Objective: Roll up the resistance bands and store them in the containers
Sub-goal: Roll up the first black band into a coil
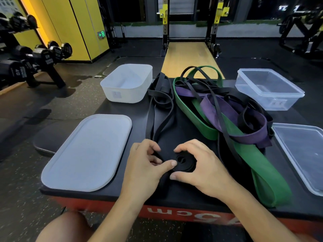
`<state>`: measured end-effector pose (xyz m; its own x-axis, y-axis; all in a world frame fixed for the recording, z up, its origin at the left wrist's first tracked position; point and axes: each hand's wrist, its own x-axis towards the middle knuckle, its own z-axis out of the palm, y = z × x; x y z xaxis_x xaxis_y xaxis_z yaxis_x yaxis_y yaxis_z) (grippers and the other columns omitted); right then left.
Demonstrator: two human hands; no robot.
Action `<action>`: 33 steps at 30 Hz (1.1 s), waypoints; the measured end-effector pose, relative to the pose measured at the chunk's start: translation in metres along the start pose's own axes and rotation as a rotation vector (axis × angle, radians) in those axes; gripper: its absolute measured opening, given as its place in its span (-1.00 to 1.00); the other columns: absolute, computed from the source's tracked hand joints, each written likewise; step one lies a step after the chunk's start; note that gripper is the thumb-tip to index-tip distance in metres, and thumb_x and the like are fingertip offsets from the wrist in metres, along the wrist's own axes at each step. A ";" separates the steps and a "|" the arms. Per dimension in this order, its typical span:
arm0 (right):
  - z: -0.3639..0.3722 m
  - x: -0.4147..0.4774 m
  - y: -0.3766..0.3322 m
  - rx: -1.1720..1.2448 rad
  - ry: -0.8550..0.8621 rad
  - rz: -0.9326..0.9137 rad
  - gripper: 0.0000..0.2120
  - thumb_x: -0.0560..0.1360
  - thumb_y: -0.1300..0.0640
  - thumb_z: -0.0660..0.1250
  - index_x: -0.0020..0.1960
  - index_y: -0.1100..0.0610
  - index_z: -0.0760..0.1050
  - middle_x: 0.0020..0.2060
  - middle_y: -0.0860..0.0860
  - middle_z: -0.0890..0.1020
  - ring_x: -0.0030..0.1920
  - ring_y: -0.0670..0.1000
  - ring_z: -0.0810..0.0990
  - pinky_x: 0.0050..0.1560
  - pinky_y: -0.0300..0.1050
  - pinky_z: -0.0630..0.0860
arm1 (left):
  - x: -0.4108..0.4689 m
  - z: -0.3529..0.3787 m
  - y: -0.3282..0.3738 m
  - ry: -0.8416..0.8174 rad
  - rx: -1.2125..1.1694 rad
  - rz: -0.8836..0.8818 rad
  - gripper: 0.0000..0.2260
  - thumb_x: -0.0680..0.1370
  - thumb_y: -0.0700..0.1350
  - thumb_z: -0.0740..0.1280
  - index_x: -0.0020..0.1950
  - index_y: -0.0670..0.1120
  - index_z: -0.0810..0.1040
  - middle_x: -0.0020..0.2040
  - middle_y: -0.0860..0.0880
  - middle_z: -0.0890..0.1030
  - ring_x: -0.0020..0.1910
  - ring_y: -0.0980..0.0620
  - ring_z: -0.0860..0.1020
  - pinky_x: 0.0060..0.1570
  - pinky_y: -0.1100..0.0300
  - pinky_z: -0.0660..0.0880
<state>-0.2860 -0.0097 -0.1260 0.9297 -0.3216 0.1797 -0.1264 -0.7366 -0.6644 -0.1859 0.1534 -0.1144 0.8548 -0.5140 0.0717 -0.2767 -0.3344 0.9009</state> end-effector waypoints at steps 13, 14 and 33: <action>-0.005 -0.007 0.001 0.120 -0.092 -0.019 -0.36 0.32 0.12 0.46 0.30 -0.27 0.33 0.24 -0.28 0.56 0.37 -0.21 0.48 0.39 -0.11 0.43 | -0.001 0.003 -0.002 0.003 -0.006 -0.003 -0.80 0.45 0.01 0.60 -0.09 0.07 0.60 -0.13 0.14 0.65 -0.17 0.19 0.65 -0.18 0.42 0.50; -0.006 -0.006 0.000 0.124 -0.097 -0.027 -0.35 0.33 0.15 0.45 0.31 -0.27 0.32 0.26 -0.29 0.56 0.38 -0.22 0.47 0.40 -0.11 0.43 | -0.001 0.003 -0.002 -0.014 -0.002 -0.003 -0.79 0.44 0.01 0.60 -0.08 0.08 0.59 -0.13 0.16 0.65 -0.16 0.19 0.65 -0.17 0.41 0.51; 0.006 -0.007 0.002 -0.041 0.123 -0.011 -0.40 0.27 -0.28 0.51 0.26 -0.13 0.54 0.10 -0.27 0.45 0.13 -0.20 0.52 0.11 -0.31 0.46 | 0.011 -0.002 -0.003 -0.081 -0.027 -0.088 -0.78 0.42 0.03 0.62 -0.13 0.05 0.60 -0.16 0.06 0.69 -0.21 0.06 0.71 -0.08 0.05 0.66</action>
<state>-0.2901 -0.0052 -0.1328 0.8820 -0.3820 0.2760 -0.1328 -0.7634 -0.6321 -0.1746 0.1500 -0.1156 0.8368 -0.5460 -0.0414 -0.1899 -0.3602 0.9133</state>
